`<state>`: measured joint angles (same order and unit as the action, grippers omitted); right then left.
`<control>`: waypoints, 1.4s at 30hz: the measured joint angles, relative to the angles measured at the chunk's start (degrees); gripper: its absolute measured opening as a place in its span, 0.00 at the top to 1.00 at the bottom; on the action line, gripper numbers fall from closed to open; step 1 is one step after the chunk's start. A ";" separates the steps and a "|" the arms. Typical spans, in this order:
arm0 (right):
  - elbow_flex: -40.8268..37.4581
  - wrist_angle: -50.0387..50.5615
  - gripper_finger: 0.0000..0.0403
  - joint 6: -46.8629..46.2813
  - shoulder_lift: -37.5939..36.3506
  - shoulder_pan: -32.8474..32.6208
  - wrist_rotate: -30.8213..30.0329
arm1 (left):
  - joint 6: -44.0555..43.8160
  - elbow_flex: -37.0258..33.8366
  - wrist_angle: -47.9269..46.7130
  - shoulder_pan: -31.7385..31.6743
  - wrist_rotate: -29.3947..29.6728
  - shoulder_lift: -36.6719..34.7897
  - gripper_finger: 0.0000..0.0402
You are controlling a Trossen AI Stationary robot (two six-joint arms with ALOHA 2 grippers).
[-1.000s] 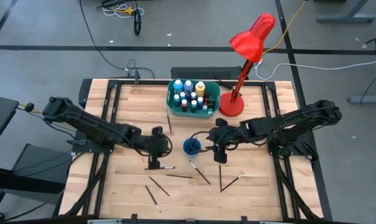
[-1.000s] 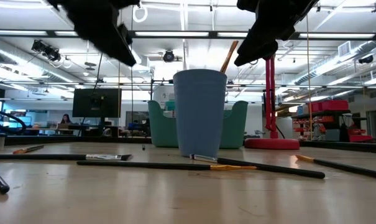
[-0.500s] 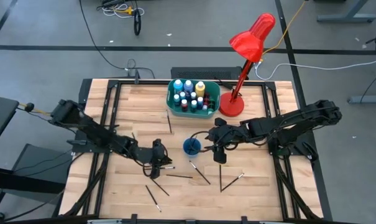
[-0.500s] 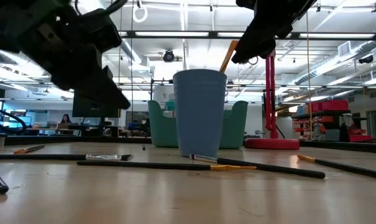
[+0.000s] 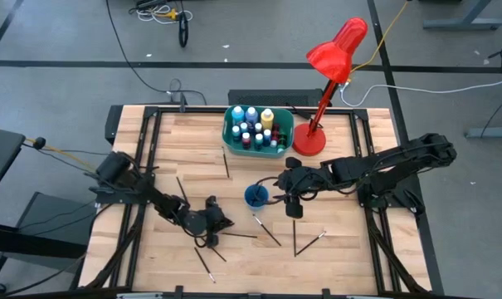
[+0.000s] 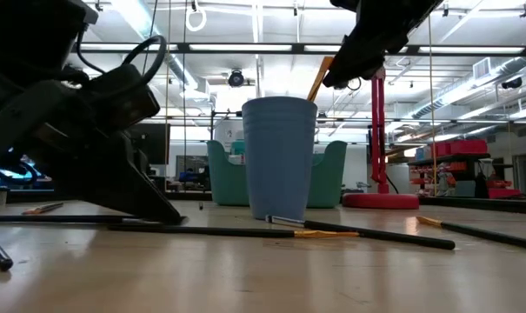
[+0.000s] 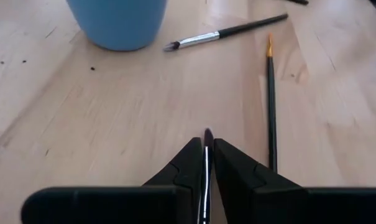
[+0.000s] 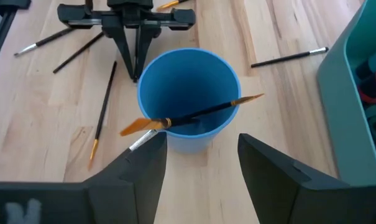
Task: Pick & Place Paint Supplies
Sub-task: Put the silver paint brush into the blue cup
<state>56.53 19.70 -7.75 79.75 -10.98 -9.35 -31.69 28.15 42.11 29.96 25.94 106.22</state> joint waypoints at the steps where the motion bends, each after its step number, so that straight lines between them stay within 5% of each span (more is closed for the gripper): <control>1: 0.00 -0.06 0.50 0.70 0.00 0.00 -0.02 | -1.00 0.04 0.29 0.22 0.13 0.47 0.87; 20: 0.00 -0.31 0.50 5.47 0.00 0.00 -0.06 | -8.35 0.16 -0.17 2.27 6.56 1.63 0.96; 35: 0.00 -0.43 0.50 10.28 0.00 0.02 -0.17 | 5.72 7.89 -0.56 0.68 11.38 1.90 0.96; 42: 0.00 -0.51 0.50 10.31 0.00 0.02 -0.17 | 13.72 8.38 -0.61 0.30 13.53 -3.72 0.97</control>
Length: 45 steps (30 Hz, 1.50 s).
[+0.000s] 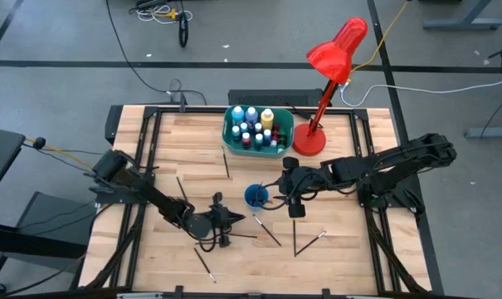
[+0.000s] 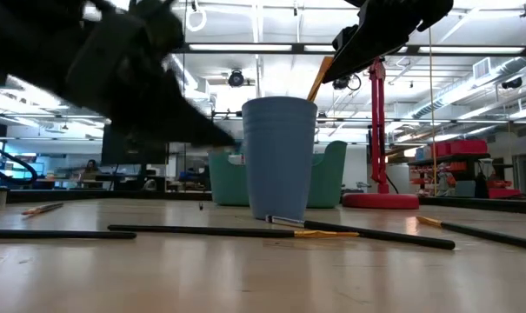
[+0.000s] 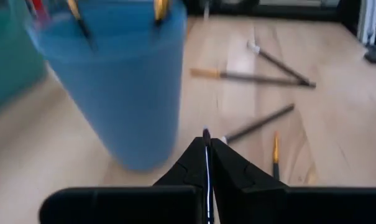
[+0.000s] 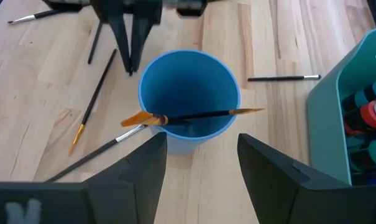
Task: Pick & Place Paint Supplies
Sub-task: Put the silver paint brush into the blue cup
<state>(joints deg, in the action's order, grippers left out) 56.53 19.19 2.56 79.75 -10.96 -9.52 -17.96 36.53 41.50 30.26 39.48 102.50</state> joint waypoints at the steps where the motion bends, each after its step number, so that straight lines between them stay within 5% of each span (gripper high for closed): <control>1: 0.00 -0.09 0.50 0.12 0.00 -0.02 -0.02 | 1.96 0.00 0.05 -0.18 0.15 -1.61 0.97; 10: 0.00 -2.78 0.50 2.66 0.00 0.00 -0.04 | 21.84 0.07 8.86 -3.54 -3.17 -17.95 0.97; 14: 0.00 -2.95 0.50 2.68 0.00 0.00 -0.04 | 29.39 0.09 19.98 -6.99 -16.74 -18.60 0.97; 26: 0.00 -0.04 0.50 2.59 -0.04 0.00 -2.44 | 29.61 3.04 48.23 -18.57 -38.27 -2.14 0.97; 35: 0.00 18.05 0.50 -9.69 -0.04 0.00 -5.99 | 23.29 16.36 48.05 -23.12 -46.13 11.89 0.97; 39: 0.00 22.32 0.50 -17.12 -0.04 -0.32 -6.22 | 19.46 17.40 48.10 -24.00 -46.78 16.55 0.97; 45: -1.38 22.08 0.50 -15.59 -0.12 -1.74 -7.89 | 18.47 16.77 48.43 -23.99 -46.64 17.73 0.97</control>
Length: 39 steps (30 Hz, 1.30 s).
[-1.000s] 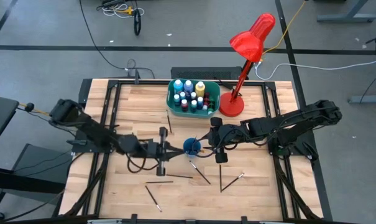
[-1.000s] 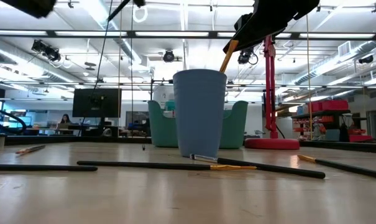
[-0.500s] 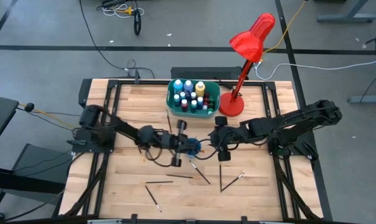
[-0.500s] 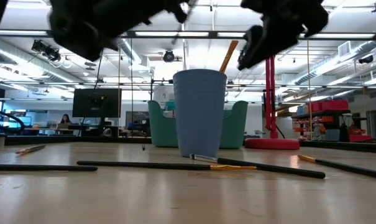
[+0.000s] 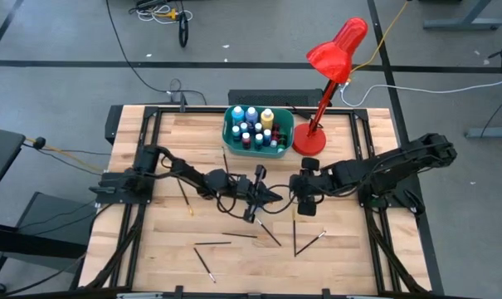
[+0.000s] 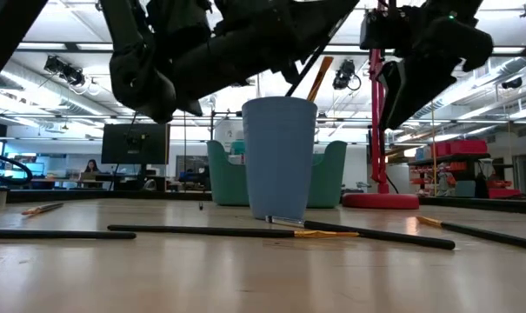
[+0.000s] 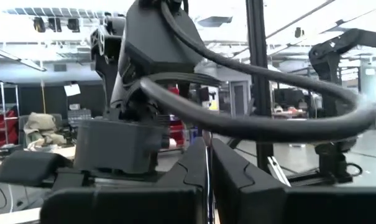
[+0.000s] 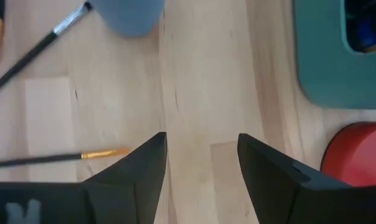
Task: Pick & Place Paint Supplies
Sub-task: Put the silver paint brush into the blue cup, then put the gold paint brush into the blue cup
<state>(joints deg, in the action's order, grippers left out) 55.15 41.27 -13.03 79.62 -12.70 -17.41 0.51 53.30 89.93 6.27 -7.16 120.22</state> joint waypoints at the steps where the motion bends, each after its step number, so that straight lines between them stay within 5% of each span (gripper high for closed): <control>1: -0.33 -0.11 0.50 -0.03 -0.26 -0.18 0.07 | 0.14 -0.29 -0.06 0.02 -0.11 0.00 0.97; 8: -1.50 -2.28 0.50 0.43 -2.14 -0.51 0.00 | -1.26 -1.11 -2.34 -0.01 -2.80 0.00 0.91; 32: -1.55 -3.26 0.50 2.38 -2.24 -0.52 0.42 | -1.37 -1.12 -6.86 -0.01 4.82 -0.52 0.88; 39: -1.55 -4.72 0.50 3.82 -2.24 -0.53 0.44 | -0.59 -1.12 -8.36 -0.01 3.06 -7.79 0.88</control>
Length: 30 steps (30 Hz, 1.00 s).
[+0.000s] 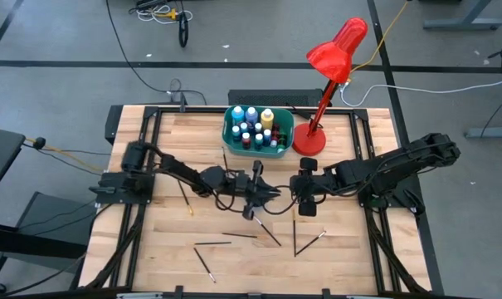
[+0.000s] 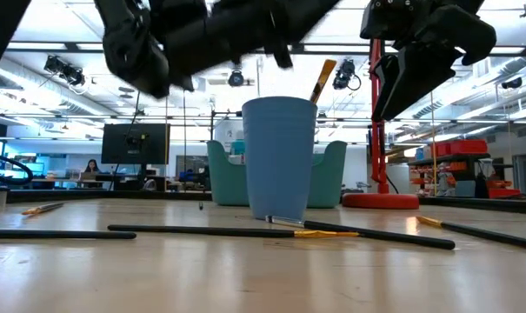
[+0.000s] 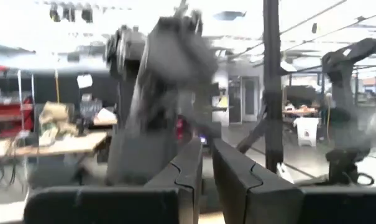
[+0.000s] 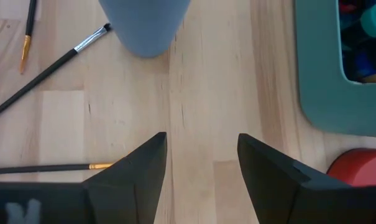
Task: Pick & Place Paint Supplies
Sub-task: Put the gold paint brush into the blue cup
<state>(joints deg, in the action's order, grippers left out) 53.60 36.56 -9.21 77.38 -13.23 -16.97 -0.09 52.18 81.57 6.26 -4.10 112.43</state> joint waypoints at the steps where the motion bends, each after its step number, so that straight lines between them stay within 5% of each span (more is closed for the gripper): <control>1: 0.00 -0.02 0.50 0.00 0.00 0.00 0.01 | 0.83 0.01 -1.66 0.00 -0.60 -1.64 0.88; 10: 0.00 -2.60 0.50 0.84 -0.02 0.00 7.49 | 6.38 0.00 -38.44 1.34 1.46 -19.74 0.88; 16: 0.00 -10.45 0.50 13.55 -0.02 0.00 13.19 | 5.28 -0.02 -53.48 4.60 13.78 -29.50 0.88; 30: 0.04 -25.13 0.50 10.57 -0.02 0.04 11.05 | 11.28 -0.02 -64.96 12.29 26.89 -37.20 0.88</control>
<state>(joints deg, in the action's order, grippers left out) 53.65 11.43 1.35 77.36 -13.19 -5.92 11.19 52.16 16.60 18.56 22.79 75.23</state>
